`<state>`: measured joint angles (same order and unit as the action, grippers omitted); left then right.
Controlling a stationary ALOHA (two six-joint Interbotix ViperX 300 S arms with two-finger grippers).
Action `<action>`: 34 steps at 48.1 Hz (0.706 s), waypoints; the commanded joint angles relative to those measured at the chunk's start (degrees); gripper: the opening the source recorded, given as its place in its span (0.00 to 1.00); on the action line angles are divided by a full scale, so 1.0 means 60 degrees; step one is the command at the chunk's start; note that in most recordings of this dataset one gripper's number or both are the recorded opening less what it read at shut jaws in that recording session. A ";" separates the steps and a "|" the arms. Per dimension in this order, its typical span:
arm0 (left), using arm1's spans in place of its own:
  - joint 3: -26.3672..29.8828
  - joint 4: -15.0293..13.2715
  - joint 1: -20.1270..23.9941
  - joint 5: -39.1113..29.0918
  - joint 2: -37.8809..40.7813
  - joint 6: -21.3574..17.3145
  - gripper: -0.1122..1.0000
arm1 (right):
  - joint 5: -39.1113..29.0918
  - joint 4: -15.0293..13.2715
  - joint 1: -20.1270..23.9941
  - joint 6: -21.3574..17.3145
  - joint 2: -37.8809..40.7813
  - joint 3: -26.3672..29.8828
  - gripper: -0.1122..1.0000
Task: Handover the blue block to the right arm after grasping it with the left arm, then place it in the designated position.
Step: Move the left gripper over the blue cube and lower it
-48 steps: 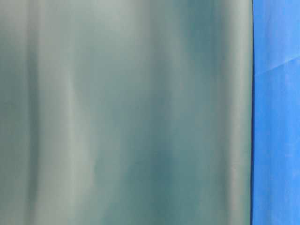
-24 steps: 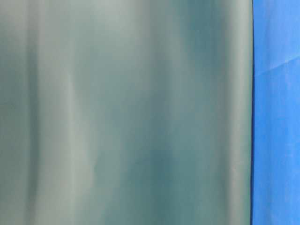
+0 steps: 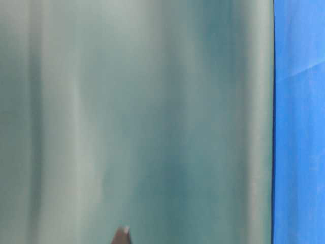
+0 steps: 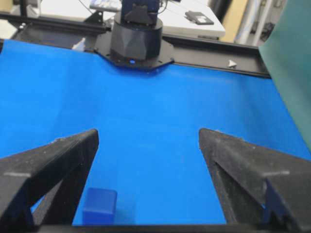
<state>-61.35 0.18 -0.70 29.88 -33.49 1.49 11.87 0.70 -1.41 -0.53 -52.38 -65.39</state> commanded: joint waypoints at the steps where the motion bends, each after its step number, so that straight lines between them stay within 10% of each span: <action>1: 0.0776 0.0000 0.0029 0.0337 0.0791 -0.0015 0.92 | 0.0073 0.0029 -0.0015 0.0000 0.0103 0.0278 0.97; 34: 0.5010 0.0059 0.0029 -0.0703 0.4878 -0.0161 0.91 | 0.0088 0.0029 -0.0029 0.0000 0.0205 0.0278 0.97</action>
<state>-33.49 0.26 -0.62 26.54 -3.87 0.62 11.87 0.70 -1.49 -0.53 -51.50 -65.30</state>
